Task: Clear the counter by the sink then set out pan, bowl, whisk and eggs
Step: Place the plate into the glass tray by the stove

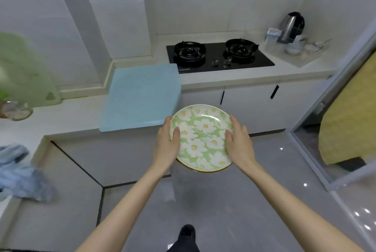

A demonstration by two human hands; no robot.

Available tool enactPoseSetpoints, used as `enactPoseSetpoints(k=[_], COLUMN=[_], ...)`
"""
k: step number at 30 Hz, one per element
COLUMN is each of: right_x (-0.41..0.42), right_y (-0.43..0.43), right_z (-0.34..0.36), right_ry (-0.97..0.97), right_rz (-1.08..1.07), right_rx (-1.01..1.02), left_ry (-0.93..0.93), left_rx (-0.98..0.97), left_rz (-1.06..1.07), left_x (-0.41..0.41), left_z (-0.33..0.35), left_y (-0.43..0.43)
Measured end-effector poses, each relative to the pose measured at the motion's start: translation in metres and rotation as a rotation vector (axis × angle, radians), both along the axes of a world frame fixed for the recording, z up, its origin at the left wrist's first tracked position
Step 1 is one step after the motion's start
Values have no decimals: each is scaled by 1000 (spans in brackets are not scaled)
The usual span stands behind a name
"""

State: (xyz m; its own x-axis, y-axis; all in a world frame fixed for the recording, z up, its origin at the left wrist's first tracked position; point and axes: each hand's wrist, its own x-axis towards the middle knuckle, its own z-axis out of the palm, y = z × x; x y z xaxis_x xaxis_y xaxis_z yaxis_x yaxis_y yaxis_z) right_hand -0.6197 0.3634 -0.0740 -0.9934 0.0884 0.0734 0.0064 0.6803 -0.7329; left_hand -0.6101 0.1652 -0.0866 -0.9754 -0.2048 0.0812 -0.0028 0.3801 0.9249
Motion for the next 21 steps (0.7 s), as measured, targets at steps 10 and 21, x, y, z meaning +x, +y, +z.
enactPoseSetpoints(k=[10, 21], right_x=[-133, -283], right_y=[77, 222], right_z=[6, -9], right_ry=[4, 7], right_rz=[-201, -255], right_rx=[7, 8], left_ry=[-42, -41], left_rx=[-48, -41], left_rz=[-214, -308], left_x=[-171, -334], left_z=[8, 0], left_y=[76, 221])
